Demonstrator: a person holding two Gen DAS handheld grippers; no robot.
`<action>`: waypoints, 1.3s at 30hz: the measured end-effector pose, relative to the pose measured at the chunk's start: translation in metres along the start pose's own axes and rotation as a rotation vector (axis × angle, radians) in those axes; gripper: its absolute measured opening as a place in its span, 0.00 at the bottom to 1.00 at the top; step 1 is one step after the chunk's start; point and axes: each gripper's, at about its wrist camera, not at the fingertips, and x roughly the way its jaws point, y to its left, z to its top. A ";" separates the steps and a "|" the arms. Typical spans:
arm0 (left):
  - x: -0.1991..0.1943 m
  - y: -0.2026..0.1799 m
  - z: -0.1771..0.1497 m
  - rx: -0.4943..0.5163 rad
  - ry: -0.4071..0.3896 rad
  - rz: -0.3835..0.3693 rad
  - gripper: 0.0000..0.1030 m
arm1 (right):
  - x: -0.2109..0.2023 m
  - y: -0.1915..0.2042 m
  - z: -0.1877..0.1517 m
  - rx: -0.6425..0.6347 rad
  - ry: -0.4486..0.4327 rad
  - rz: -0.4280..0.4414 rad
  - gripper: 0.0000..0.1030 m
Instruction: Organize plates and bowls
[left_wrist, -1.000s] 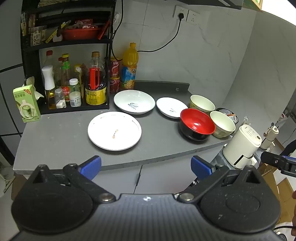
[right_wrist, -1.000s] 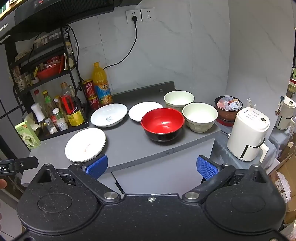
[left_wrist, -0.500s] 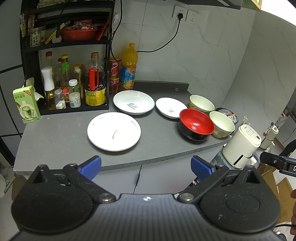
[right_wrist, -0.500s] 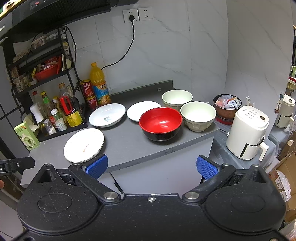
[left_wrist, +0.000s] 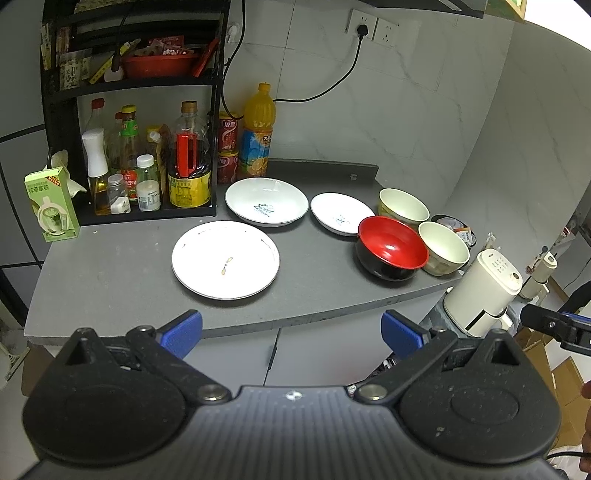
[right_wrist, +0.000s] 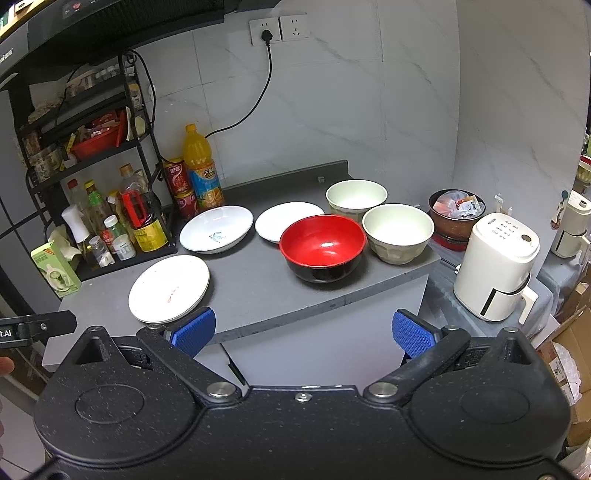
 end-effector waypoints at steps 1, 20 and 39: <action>0.000 0.000 0.000 0.000 -0.002 0.001 0.99 | 0.000 0.000 0.000 0.000 0.000 0.001 1.00; 0.006 0.002 0.011 -0.023 0.001 0.003 0.99 | 0.008 0.001 0.008 -0.003 0.013 -0.004 1.00; 0.010 0.009 0.018 -0.030 0.011 0.015 0.99 | 0.018 0.001 0.008 0.001 0.024 0.003 1.00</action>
